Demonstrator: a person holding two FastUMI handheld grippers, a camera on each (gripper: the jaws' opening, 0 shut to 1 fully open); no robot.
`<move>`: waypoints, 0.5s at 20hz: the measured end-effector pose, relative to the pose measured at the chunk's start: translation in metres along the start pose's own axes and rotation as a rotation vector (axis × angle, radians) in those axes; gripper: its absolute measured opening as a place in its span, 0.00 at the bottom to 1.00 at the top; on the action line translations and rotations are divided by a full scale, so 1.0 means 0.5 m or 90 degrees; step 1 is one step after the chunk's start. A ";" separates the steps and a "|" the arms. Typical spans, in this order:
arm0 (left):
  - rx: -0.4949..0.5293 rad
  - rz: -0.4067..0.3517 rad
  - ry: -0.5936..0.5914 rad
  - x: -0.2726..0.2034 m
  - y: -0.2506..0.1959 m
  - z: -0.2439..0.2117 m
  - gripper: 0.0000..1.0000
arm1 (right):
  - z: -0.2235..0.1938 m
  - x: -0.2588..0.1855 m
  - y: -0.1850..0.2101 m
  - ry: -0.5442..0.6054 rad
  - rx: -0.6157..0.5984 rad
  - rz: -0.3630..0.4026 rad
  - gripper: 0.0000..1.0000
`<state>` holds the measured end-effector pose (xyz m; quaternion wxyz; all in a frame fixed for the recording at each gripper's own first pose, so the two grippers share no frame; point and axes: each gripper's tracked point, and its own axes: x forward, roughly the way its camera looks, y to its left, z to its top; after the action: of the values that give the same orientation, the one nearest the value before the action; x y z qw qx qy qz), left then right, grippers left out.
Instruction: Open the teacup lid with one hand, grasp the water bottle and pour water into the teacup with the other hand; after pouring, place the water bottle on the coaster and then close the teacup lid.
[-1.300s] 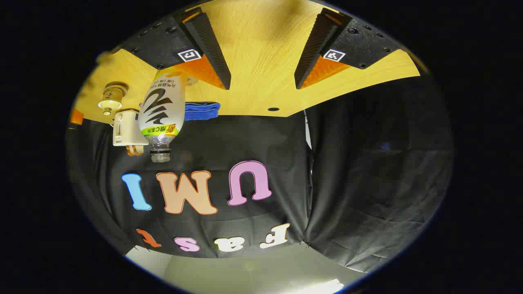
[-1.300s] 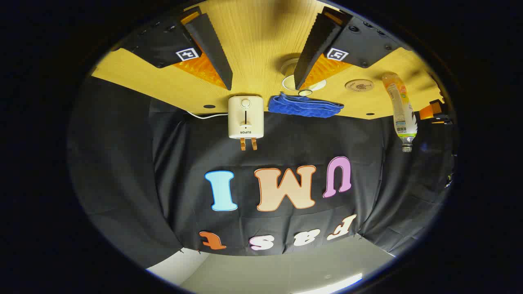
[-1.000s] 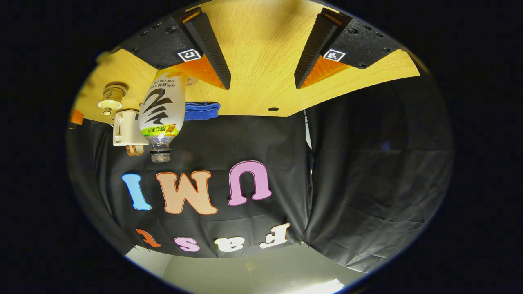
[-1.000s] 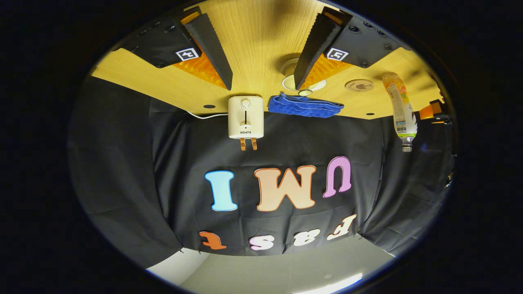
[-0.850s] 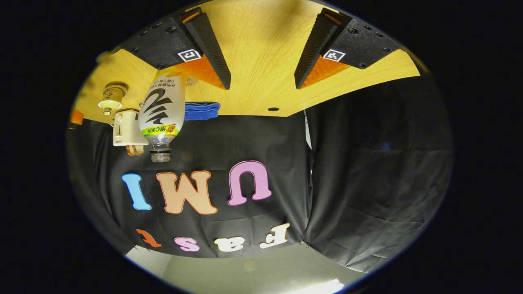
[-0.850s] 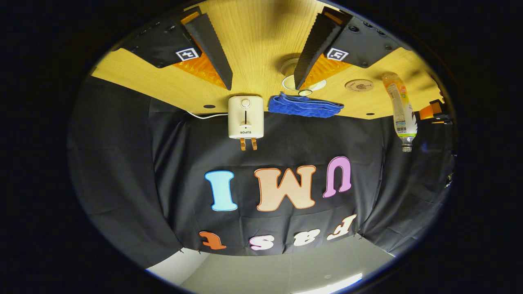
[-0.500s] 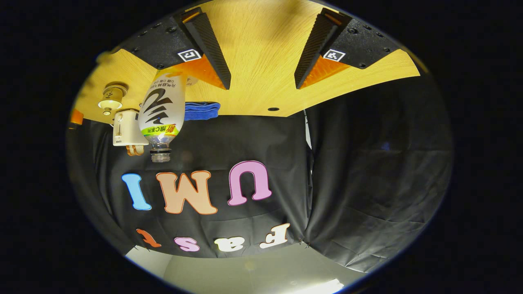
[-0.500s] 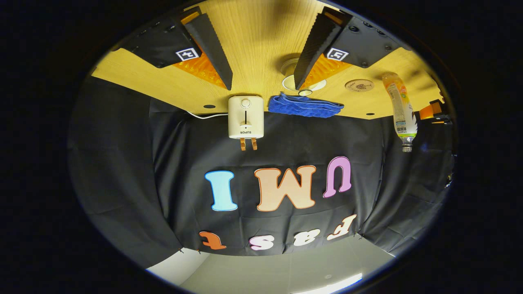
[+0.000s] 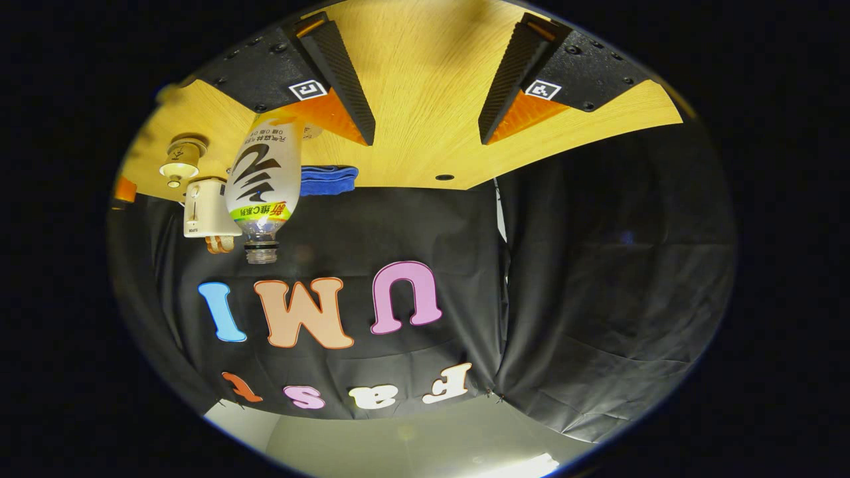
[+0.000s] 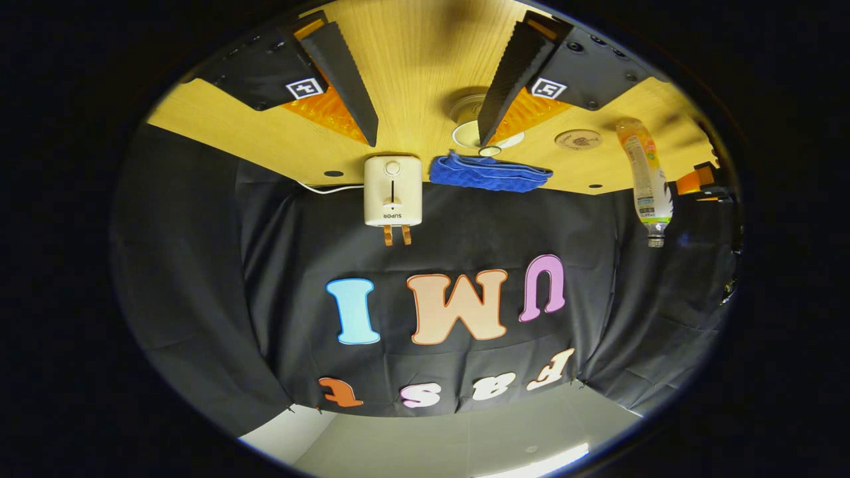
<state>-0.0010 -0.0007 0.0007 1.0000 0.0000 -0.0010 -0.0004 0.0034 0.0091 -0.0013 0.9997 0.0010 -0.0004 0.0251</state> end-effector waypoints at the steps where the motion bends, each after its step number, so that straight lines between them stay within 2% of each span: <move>1: 0.000 0.000 0.000 0.001 0.000 -0.001 0.92 | -0.001 0.005 0.010 0.004 0.001 0.014 0.95; 4: -0.001 0.000 0.000 0.001 0.000 -0.001 0.92 | -0.004 0.018 0.032 0.006 0.002 0.043 0.98; 5: -0.001 0.000 0.000 0.001 0.000 -0.002 0.92 | -0.005 0.026 0.039 0.006 0.002 0.051 0.94; 9: -0.002 0.001 0.000 0.001 0.000 -0.003 0.92 | -0.008 0.062 0.062 0.008 0.003 0.069 0.96; 10: -0.002 0.001 0.000 0.001 0.000 -0.002 0.92 | -0.010 0.073 0.071 0.010 0.004 0.077 0.94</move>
<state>-0.0006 -0.0010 -0.0004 1.0000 -0.0014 -0.0008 0.0001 0.0378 0.0463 -0.0063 0.9963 0.0036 0.0074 0.0852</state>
